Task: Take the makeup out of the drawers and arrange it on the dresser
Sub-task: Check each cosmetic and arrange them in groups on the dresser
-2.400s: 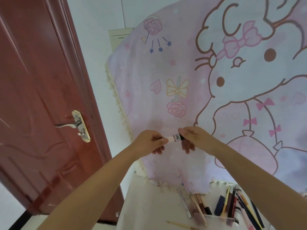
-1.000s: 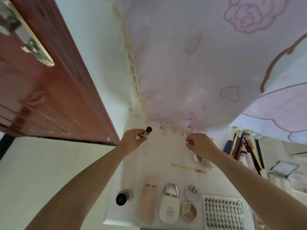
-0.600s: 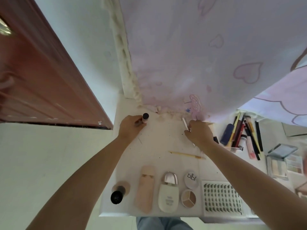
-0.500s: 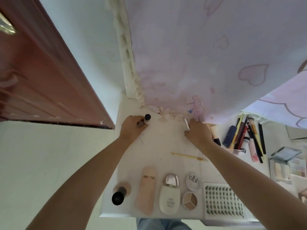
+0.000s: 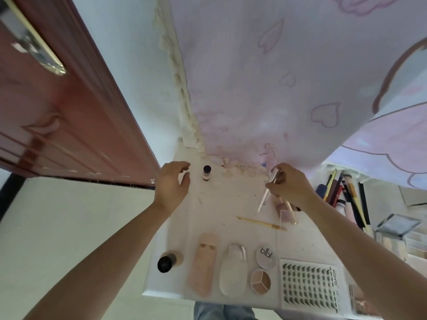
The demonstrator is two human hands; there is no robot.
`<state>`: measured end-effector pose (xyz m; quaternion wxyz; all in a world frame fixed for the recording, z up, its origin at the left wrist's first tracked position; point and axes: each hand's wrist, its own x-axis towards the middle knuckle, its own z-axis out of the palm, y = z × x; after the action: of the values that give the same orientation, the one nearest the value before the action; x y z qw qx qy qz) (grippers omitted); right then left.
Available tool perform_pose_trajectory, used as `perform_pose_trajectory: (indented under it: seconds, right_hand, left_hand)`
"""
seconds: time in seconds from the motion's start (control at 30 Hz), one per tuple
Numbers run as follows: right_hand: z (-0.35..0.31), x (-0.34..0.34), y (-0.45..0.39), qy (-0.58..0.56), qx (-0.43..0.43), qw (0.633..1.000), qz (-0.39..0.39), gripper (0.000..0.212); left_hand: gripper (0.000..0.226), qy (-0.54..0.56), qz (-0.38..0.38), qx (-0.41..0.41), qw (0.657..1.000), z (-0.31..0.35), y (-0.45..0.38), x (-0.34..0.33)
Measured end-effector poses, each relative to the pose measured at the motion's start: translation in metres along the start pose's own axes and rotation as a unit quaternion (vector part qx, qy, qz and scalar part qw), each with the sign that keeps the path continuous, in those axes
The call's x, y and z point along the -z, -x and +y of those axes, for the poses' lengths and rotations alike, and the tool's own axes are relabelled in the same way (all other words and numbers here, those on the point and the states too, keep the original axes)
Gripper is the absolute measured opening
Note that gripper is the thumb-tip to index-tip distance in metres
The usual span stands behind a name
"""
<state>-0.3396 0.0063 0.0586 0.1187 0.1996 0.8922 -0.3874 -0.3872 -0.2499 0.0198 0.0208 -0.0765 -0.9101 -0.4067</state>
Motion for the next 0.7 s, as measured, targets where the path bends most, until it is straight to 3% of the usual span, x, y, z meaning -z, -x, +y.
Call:
perform_pose_trajectory:
  seconds: [0.07,0.2,0.33,0.4,0.5,0.57,0.7]
  right_hand:
    - [-0.01,0.017,0.016,-0.107,0.015,0.994,0.016,0.035]
    - [-0.037,0.043,0.043,-0.266,0.065,0.962,-0.02,0.024]
    - [-0.056,0.067,0.065,-0.367,0.1,0.924,-0.037,0.015]
    - [-0.058,0.073,0.07,-0.348,0.098,0.932,-0.024,0.019]
    - [-0.055,0.083,0.078,-0.194,0.087,0.977,0.02,0.038]
    - [-0.055,0.089,0.078,-0.136,0.07,0.988,0.032,0.041]
    - [-0.059,0.098,0.091,-0.196,0.081,0.977,0.016,0.044]
  left_hand:
    - [0.019,0.005,-0.054,-0.051,0.997,0.034,0.001,0.007]
    - [0.031,-0.024,-0.191,-0.132,0.972,0.1,0.007,0.003]
    - [0.026,-0.05,-0.193,-0.163,0.966,0.139,0.022,0.003]
    - [0.024,-0.048,-0.176,-0.168,0.969,0.146,0.027,0.006]
    - [0.023,-0.082,-0.145,-0.199,0.966,0.16,0.033,0.013]
    - [0.024,-0.124,-0.119,-0.222,0.96,0.169,0.035,0.019]
    - [0.021,-0.183,-0.113,-0.26,0.941,0.185,0.039,0.033]
